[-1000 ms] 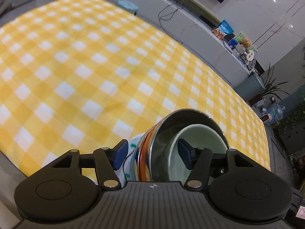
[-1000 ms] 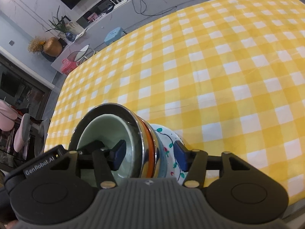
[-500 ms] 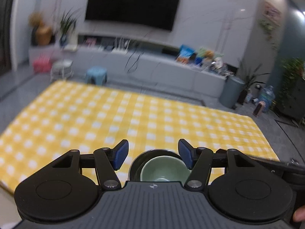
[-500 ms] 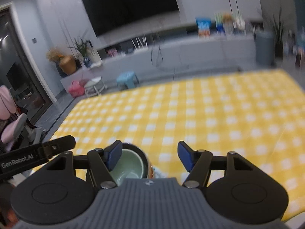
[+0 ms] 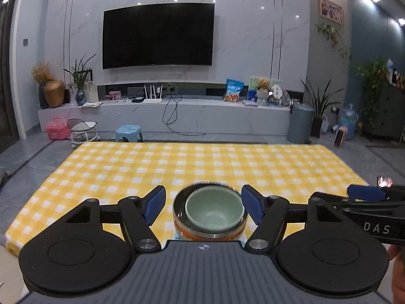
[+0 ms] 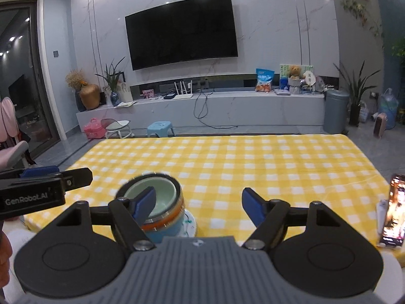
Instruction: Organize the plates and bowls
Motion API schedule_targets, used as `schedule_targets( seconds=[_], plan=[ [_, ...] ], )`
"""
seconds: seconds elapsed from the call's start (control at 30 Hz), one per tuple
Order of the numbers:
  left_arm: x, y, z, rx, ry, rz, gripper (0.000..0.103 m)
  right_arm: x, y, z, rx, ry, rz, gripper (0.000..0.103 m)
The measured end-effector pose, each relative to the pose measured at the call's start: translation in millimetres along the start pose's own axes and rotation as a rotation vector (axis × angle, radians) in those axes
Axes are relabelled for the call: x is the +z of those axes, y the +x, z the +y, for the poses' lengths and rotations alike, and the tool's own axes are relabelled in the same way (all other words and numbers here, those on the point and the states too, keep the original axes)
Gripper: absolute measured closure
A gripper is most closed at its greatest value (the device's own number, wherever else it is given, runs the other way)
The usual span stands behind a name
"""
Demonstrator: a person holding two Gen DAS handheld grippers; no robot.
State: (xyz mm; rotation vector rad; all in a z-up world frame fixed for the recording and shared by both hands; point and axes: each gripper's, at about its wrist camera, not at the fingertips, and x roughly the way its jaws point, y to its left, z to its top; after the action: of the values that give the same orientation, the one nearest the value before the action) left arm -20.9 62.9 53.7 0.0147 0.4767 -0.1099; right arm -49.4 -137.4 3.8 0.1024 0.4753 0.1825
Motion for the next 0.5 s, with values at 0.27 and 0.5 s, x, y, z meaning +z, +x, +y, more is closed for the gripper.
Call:
schedule_targets(
  seconds=[0.27,0.5],
  plan=[
    [-31,15,-8,0.020,0.043,0.127,0.018,-34,14,-1,-0.021,0.006,0.057,0.026],
    [-49,35,0,0.025,-0.003,0.257,0.018,-50,32,4,-0.019,-0.010,0.118,0.024]
  ],
)
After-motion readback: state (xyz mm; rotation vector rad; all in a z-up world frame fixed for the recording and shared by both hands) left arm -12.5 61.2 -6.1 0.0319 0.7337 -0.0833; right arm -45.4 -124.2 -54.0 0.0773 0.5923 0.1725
